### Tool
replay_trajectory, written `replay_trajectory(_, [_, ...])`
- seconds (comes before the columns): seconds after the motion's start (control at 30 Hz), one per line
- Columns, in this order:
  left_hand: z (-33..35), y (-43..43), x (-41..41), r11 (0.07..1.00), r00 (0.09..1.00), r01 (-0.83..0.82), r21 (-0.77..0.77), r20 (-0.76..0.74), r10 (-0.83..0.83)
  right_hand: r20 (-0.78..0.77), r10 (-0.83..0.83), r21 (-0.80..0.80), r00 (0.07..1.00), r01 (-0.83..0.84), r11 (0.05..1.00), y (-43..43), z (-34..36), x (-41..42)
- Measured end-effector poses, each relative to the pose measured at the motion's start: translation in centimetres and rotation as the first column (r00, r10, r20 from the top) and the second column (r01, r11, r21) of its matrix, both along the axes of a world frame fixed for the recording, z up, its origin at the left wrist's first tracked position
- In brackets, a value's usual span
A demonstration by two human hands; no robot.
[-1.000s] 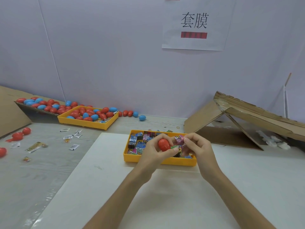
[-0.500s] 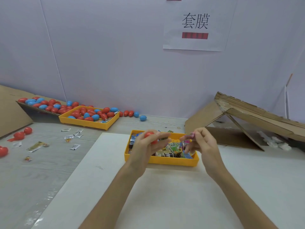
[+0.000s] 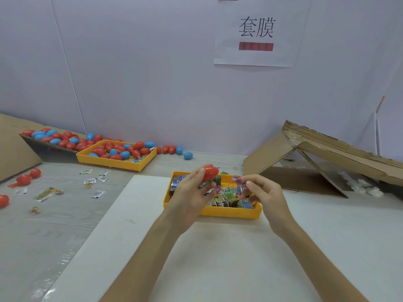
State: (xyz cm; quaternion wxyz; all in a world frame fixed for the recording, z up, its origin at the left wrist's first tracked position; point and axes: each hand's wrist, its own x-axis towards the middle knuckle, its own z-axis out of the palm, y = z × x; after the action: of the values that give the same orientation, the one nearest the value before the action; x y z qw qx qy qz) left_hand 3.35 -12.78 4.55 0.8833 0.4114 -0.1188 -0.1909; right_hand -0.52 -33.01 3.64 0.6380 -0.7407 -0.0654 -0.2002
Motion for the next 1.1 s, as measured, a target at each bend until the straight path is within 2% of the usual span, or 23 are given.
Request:
replay_trajectory(0.2, [-0.1,0.2,0.0,1.000,0.997,-0.007,0.014,0.071,0.006,0.053,-0.013,0.016,0.998,0.013,1.000,-0.3,0.0,0.0])
replay_trajectory(0.37, [-0.4,-0.1,0.0,0.985,0.985,-0.103,0.138,0.154,0.081,0.079,0.045,0.096,0.996,-0.053,0.994,-0.7,0.3,0.0])
replay_trajectory(0.63, [-0.5,-0.4,-0.3,0.978,0.976,-0.086,0.188,0.215,0.045,0.006,0.166,0.105,0.986,-0.166,0.981,-0.4,0.5,-0.3])
replay_trajectory(0.87, [-0.7,-0.4,-0.2,0.975,0.968,-0.079,0.209,0.252,0.024,-0.054,0.196,0.141,0.979,-0.186,0.972,0.0,0.4,-0.5])
replay_trajectory(1.03, [-0.9,-0.5,-0.2,0.920,0.929,-0.221,0.325,0.358,0.096,-0.096,0.201,0.104,0.975,-0.191,0.976,0.2,0.6,-0.7])
replay_trajectory(1.1, [-1.0,-0.6,-0.3,0.918,0.928,-0.221,0.330,0.362,0.093,-0.109,0.198,0.073,0.974,-0.191,0.979,0.4,0.7,-0.9])
